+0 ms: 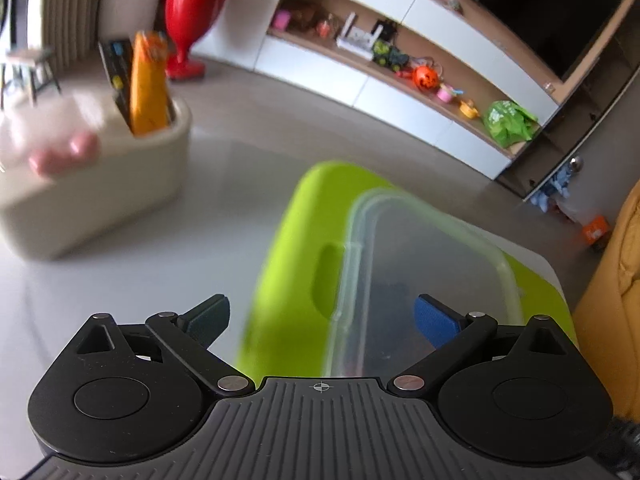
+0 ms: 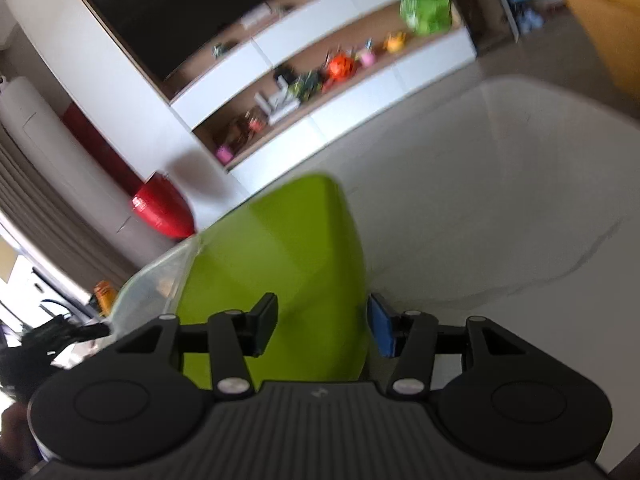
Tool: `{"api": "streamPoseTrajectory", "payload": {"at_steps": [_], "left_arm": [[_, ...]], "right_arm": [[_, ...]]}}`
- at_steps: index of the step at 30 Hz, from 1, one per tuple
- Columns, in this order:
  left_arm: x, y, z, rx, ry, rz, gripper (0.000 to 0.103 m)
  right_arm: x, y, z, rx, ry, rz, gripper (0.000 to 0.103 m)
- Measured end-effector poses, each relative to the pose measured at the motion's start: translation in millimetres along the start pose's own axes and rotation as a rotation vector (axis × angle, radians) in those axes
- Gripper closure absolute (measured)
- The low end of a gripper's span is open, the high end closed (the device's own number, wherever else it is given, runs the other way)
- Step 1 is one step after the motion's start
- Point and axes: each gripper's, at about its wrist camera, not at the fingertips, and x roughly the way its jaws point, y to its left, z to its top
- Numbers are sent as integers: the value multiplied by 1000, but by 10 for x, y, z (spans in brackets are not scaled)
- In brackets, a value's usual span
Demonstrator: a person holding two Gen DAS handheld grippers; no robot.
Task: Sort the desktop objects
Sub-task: 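Lower the green lid onto the grey bin opening with both grippers, then open both grippers to release the green lid on the bin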
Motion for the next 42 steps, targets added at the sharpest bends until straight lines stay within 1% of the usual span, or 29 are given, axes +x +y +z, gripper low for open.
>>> {"api": "streamPoseTrajectory", "payload": {"at_steps": [1,3,5,7,8,9,10,11,12,13,14,17,19,22,24,27,29,34,37,39,40,41,42], "left_arm": [[-96,40,-18,-13,-11,-13,2],[-290,141,-83,-47,-34,-43,2],[-496,294,-223,-101,-58,-86,2],[-659,455,-378,-142,-81,-115,2],[-742,539,-478,-158,-92,-120,2],[-795,610,-578,-168,-96,-109,2],[-821,660,-674,-173,-94,-81,2],[-840,702,-767,-176,-90,-50,2],[-827,727,-841,-181,-69,-13,2],[-784,729,-895,-182,-36,20,2],[-743,694,-921,-173,-7,42,2],[-642,519,-966,-123,59,101,2],[-608,317,-973,-52,79,142,2],[-567,2,-1008,68,96,182,2],[-564,-150,-1024,112,103,182,2],[-600,-343,-1085,140,125,174,2],[-603,-440,-1091,150,135,173,2],[-570,-618,-1105,168,149,195,2],[-613,-680,-1115,160,161,186,2],[-675,-761,-1129,158,164,176,2],[-712,-812,-1136,156,164,171,2],[-748,-862,-1143,155,164,165,2],[-787,-913,-1148,151,166,165,1]], "right_arm": [[-67,7,11,2,-24,-4,39],[-223,-1,17,-2,-61,13,38],[-409,-3,-37,-40,-96,31,38],[-612,-56,-177,-76,-99,82,38],[-680,-116,-247,-74,-83,115,38],[-727,-175,-339,-63,-50,146,38],[-753,-229,-451,-45,-10,173,38],[-746,-252,-544,-32,29,180,38],[-687,-256,-643,-25,87,167,40],[-573,-248,-733,-27,148,136,42],[-458,-241,-818,-29,203,107,46],[-113,-248,-897,-17,253,80,49],[67,-241,-865,21,246,74,49],[238,-217,-738,36,204,38,49],[321,-217,-656,39,196,24,49],[390,-223,-565,15,196,9,49],[416,-220,-532,-16,186,-5,49],[410,-292,-483,-5,194,-8,48],[237,-266,-460,-2,193,-2,37],[90,-230,-448,-15,211,-10,26],[15,-193,-439,-24,222,-15,14],[-65,-144,-421,-31,228,-14,5],[-166,-77,-404,-41,233,-14,2]]}}
